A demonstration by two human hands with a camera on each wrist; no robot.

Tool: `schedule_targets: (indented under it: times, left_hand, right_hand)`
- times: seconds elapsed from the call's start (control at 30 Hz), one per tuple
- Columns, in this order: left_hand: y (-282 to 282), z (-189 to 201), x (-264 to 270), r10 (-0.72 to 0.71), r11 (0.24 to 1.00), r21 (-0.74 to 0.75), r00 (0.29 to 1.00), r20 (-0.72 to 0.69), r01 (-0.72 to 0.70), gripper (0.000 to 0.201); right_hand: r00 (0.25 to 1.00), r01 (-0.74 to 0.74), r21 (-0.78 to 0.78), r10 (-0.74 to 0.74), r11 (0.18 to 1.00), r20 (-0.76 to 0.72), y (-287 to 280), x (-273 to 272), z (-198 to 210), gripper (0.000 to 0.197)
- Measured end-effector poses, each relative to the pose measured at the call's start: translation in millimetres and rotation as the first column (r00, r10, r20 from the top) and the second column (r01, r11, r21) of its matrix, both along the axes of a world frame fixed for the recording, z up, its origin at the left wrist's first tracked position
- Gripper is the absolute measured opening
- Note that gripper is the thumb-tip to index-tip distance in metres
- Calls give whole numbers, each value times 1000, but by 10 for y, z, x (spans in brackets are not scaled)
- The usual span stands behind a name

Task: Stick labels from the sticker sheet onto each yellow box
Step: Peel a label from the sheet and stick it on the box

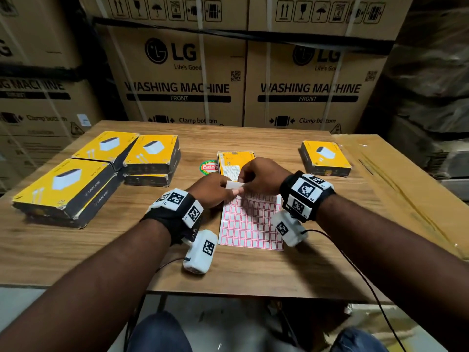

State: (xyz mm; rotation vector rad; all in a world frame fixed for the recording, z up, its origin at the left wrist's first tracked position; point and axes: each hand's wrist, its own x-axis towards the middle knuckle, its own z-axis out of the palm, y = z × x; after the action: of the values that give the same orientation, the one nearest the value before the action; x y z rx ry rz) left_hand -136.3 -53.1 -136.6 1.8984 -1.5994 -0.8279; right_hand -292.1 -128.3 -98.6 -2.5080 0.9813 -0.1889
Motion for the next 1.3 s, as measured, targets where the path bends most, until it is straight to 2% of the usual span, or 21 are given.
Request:
schedule_targets:
  times: [0.07,0.17,0.27,0.43,0.57,0.67,0.83,0.97,1.07,1.13,1.2,1.3]
  left_hand:
    - [-10,-40,34,29,999,19,999,-25,-28,27]
    - [-18,-71,89,70,994,80,997,16,-71,30]
    - [-2,-47,105,87,994,65,996,-11,-86,35]
    - [19,6,85,160,986,76,976,-150,-150,31]
    - [58,51,38,260,965,126,896,-361,-229,21]
    - [85,62,-10,264,964,128,872,-412,-232,17]
    - [92,76,-35,219,975,103,915,-339,-195,24]
    - [69,66,-35,237,971,93,928,-288,-219,27]
    - [72,75,-42,216,975,81,967,-138,-206,19]
    - [78,77,-51,189,979,83,981,-30,-186,23]
    - [72,63,-53,171,981,85,985,22,-172,29]
    - [81,67,-55,180,978,88,980,80,-187,27]
  right_hand:
    - [1000,-10,-56,11,998,17,5,4,-28,13]
    - [996,-17,-149,30,989,83,24,7,-71,20]
    - [994,-42,-182,60,982,93,54,23,-105,29]
    - [998,-39,-288,53,957,43,130,84,-198,21]
    - [997,10,-308,14,951,74,157,98,-194,14]
    - [997,32,-319,-7,947,77,171,105,-180,14]
    - [998,42,-305,-24,951,64,174,119,-183,10]
    - [998,39,-271,-21,962,67,159,124,-207,7]
    - [999,18,-226,-7,974,50,144,115,-207,6]
    - [999,10,-203,0,979,47,142,102,-202,6]
    - [999,1,-202,9,979,48,144,89,-195,6]
    - [998,-28,-229,40,973,49,158,79,-175,8]
